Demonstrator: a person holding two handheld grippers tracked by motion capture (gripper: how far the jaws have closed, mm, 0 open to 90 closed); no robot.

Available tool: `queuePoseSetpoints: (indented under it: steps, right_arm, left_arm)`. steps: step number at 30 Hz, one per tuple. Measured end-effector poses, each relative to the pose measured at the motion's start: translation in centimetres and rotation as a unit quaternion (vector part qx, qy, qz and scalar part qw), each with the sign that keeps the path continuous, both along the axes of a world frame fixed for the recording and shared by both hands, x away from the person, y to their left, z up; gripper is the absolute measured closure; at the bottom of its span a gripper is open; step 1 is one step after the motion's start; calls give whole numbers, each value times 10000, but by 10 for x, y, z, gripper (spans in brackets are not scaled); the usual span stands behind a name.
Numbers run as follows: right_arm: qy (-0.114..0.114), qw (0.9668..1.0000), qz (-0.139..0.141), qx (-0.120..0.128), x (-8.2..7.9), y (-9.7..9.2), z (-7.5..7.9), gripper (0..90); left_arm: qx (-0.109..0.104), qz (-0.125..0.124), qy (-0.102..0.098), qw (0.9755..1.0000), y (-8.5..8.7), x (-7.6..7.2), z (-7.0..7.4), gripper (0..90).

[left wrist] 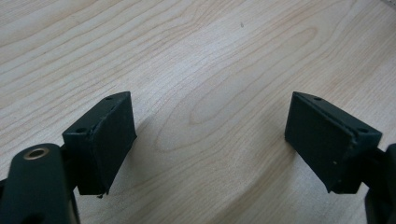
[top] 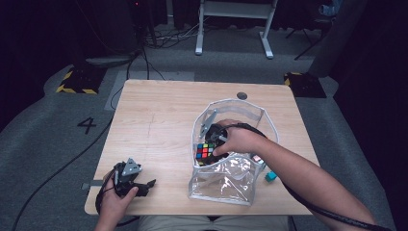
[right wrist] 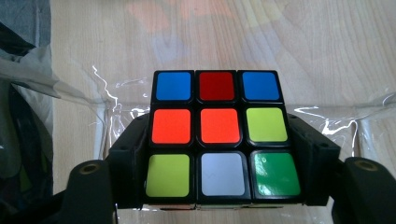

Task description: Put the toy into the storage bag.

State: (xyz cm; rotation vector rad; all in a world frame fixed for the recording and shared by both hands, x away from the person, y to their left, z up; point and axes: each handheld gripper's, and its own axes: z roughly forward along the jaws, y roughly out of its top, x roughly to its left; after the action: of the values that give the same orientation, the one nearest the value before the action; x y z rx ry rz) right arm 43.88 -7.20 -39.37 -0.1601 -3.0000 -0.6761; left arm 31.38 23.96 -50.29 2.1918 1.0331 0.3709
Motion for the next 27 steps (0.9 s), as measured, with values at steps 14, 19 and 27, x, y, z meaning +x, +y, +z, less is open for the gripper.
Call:
queuePoseSetpoints:
  steps: [14,19,27]
  right_arm:
    - [148,9991,-311,-236,0,1,-7,340]
    - [183,9988,-388,-216,1,0,-8,339]
    - [164,9992,-276,-227,2,1,-11,339]
  left_arm:
    - [0,-1,2,10000,0,0,0,163]
    - [-11,9,0,10000,0,0,0,163]
    - [-11,19,4,10000,0,0,0,163]
